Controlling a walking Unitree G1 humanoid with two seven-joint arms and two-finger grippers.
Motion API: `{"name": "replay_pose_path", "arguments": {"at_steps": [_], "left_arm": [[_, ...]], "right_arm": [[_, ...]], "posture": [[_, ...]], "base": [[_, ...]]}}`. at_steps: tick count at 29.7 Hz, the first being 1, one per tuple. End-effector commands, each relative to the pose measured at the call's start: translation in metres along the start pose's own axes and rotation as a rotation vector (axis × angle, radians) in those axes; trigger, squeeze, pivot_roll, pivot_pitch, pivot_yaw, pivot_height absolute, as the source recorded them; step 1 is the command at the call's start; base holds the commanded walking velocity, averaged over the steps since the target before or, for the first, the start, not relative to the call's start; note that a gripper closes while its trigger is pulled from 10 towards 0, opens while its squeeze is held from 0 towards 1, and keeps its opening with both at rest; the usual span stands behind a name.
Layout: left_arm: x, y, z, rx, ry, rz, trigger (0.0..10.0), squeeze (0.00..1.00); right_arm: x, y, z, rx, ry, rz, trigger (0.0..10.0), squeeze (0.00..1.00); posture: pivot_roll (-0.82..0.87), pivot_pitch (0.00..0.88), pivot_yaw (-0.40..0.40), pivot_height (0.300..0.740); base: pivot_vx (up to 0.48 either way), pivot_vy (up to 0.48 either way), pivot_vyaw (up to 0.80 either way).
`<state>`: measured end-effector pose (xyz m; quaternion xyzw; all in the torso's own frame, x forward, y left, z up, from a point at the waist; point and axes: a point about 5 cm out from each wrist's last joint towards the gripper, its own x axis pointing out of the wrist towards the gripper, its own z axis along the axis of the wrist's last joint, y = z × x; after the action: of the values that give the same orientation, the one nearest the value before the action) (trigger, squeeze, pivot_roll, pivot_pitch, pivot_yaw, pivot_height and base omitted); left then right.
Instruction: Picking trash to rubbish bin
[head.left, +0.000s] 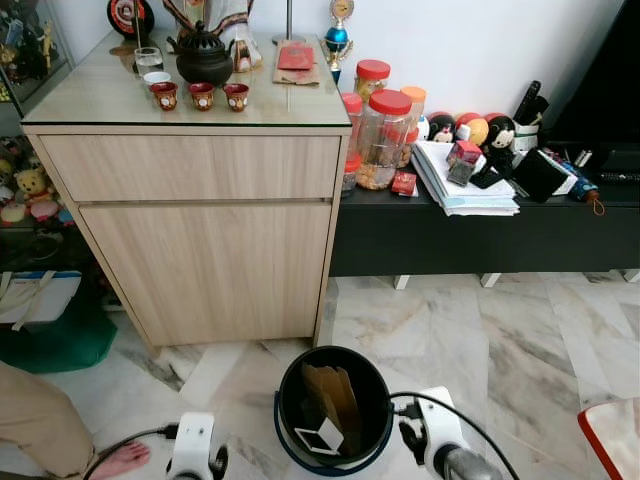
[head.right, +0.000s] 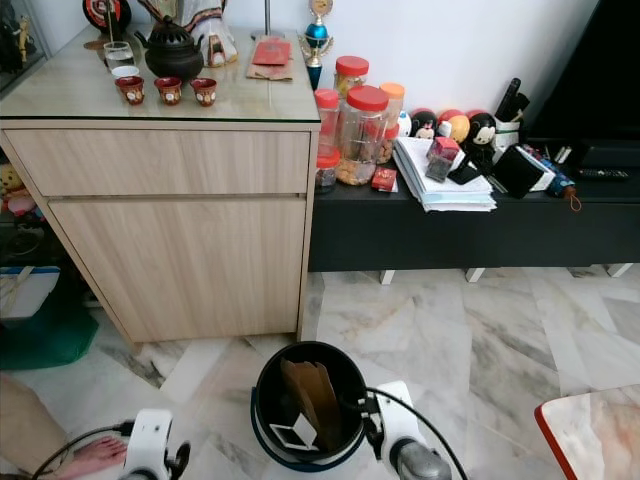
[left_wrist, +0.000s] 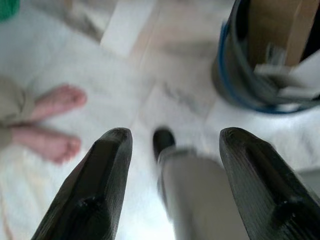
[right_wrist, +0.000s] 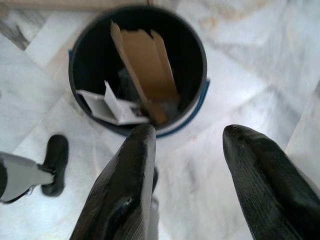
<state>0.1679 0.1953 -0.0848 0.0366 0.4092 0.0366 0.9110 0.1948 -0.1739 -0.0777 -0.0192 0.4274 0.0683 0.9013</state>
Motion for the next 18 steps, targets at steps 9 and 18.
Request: {"name": "replay_pose_path", "arguments": {"at_steps": [9, 18], "left_arm": [[-0.003, 0.003, -0.014, -0.001, 0.07, 0.014, 10.0, 0.0], [0.004, 0.0, 0.006, 0.028, 0.033, -0.001, 10.0, 0.0]], "right_arm": [[-0.003, 0.0, -0.012, 0.099, 0.016, -0.021, 10.0, 0.0], [0.001, 0.003, 0.001, 0.105, -0.012, -0.017, 10.0, 0.0]], "posture": [[0.04, 0.0, -0.076, 0.74], [0.03, 0.0, -0.072, 0.74]], "base": [[0.0, 0.0, 0.0], [0.0, 0.0, 0.0]]}}
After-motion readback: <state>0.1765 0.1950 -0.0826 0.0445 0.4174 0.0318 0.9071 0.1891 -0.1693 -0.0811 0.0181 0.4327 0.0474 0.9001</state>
